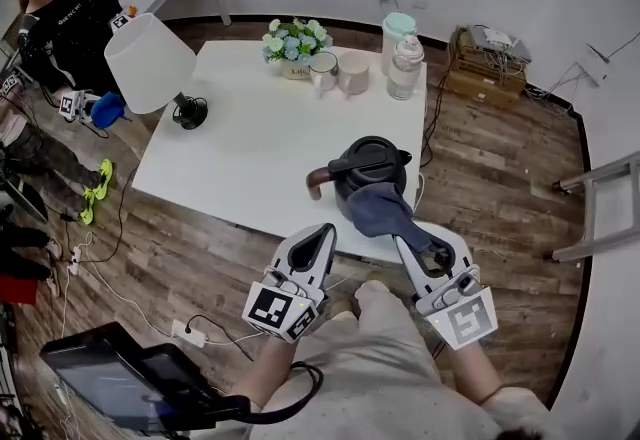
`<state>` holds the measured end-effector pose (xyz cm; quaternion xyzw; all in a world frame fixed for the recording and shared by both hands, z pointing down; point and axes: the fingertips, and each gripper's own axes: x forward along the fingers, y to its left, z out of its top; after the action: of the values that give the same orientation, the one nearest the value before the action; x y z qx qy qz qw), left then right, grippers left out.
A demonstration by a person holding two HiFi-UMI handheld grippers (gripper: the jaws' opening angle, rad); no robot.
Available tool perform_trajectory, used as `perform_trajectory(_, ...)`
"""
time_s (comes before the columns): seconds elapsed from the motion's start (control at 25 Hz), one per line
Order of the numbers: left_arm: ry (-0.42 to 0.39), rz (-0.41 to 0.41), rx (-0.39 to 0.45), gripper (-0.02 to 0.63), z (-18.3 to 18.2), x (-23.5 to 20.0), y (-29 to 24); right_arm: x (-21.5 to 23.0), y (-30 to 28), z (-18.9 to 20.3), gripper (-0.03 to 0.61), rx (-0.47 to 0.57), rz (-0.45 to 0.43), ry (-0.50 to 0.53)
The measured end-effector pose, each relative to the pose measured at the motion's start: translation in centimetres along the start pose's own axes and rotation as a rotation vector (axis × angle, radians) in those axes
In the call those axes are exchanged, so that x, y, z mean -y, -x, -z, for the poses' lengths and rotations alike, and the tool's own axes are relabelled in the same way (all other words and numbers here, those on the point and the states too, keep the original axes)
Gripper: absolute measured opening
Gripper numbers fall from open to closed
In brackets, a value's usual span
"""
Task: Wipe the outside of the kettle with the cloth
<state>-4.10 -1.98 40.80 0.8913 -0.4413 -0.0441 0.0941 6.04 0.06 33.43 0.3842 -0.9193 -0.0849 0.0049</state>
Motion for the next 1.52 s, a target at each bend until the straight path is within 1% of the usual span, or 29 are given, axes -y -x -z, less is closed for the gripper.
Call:
perform_trajectory(0.12, -0.044, 0.028, 0.018, 0.008, -0.7, 0.5, -0.9, 1.9, 0.2, 2.4, 0.063, -0.023, 0.069, -0.035)
perform_trajectory(0.2, -0.065, 0.038, 0.019, 0.008, -0.5, 0.6, -1.3, 2.0, 0.3, 4.2, 0.063, -0.054, 0.084, -0.060)
perform_trajectory(0.4, -0.096, 0.038, 0.039, 0.007, -0.1, -0.1, -2.7, 1.5, -0.1, 7.6, 0.063, -0.099, 0.076, -0.105)
perform_trajectory(0.56, -0.083, 0.033, 0.045, 0.007, 0.7, -0.4, -3.8, 1.2, -0.1, 9.6, 0.063, -0.128, 0.067, -0.112)
perform_trajectory(0.72, -0.068, 0.027, 0.053, 0.008, 0.6, -0.4, -4.0, 0.7, 0.1, 11.8, 0.063, -0.181, 0.063, -0.116)
perform_trajectory(0.84, -0.067, 0.038, 0.040, 0.007, 1.0, -0.2, -3.9, 0.5, 0.2, 14.0, 0.063, -0.242, 0.063, -0.128)
perform_trajectory(1.0, -0.073, 0.042, 0.021, 0.008, 1.6, -0.5, -3.6, 0.2, 0.4, 16.5, 0.063, -0.343, 0.090, -0.150)
perform_trajectory(1.16, -0.068, 0.045, 0.029, 0.007, 1.4, -0.4, -3.5, 0.1, 0.7, 18.8, 0.063, -0.459, 0.103, -0.139)
perform_trajectory(1.24, -0.074, 0.050, 0.027, 0.008, 1.3, -0.2, -3.4, 0.1, 1.2, 19.4, 0.063, -0.521, 0.112, -0.129)
perform_trajectory(1.28, -0.078, 0.054, 0.025, 0.008, 1.2, 0.0, -3.4, 0.3, 1.7, 19.2, 0.063, -0.531, 0.121, -0.128)
perform_trajectory(1.32, -0.085, 0.059, 0.025, 0.008, 1.0, 0.2, -3.4, 0.6, 2.2, 18.3, 0.063, -0.515, 0.133, -0.132)
perform_trajectory(1.36, -0.094, 0.062, 0.027, 0.008, 0.6, 0.4, -3.4, 1.1, 2.8, 16.8, 0.063, -0.467, 0.144, -0.145)
perform_trajectory(1.4, -0.104, 0.065, 0.029, 0.008, 0.2, 0.5, -3.4, 1.7, 3.4, 14.5, 0.063, -0.389, 0.150, -0.166)
perform_trajectory(1.52, -0.128, 0.061, 0.033, 0.008, -1.0, 0.6, -3.2, 3.8, 5.1, 6.3, 0.063, -0.079, 0.142, -0.249)
